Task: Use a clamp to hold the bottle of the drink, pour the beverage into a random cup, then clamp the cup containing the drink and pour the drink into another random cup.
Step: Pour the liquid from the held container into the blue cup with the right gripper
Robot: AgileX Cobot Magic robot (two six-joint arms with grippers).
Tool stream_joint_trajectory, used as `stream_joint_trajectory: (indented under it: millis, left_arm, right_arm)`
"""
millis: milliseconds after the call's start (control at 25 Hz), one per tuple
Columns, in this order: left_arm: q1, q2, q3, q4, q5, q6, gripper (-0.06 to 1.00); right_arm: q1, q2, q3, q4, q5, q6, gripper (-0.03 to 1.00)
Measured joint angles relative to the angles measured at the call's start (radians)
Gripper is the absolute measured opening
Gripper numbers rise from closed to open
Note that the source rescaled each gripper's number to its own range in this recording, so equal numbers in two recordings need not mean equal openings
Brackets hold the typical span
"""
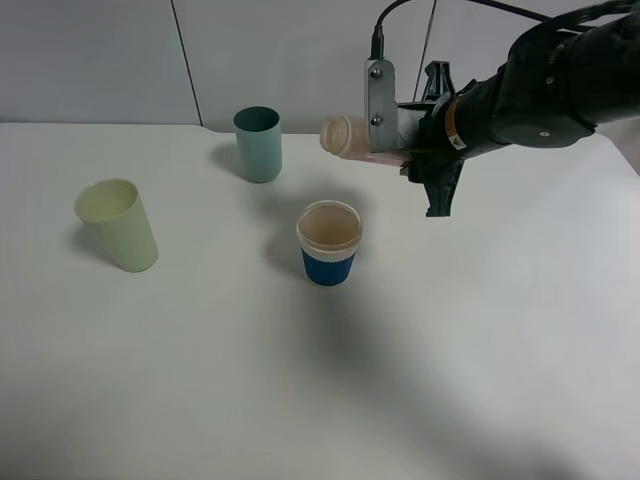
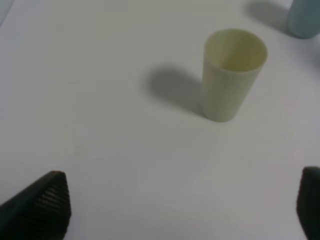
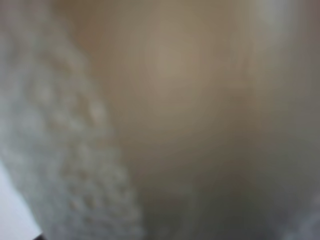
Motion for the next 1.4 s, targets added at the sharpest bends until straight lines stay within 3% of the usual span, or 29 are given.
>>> stream_joint_trajectory:
  millis: [720, 1400]
  left_arm:
    - [0.000, 0.000, 0.000, 0.000, 0.000, 0.000, 0.67]
    - [0.000, 0.000, 0.000, 0.000, 0.000, 0.000, 0.67]
  right_arm:
    - [0.011, -0.049, 0.069, 0.050, -0.048, -0.004, 0.02]
    - [0.075, -0.052, 0.069, 0.103, 0.072, -0.008, 0.01]
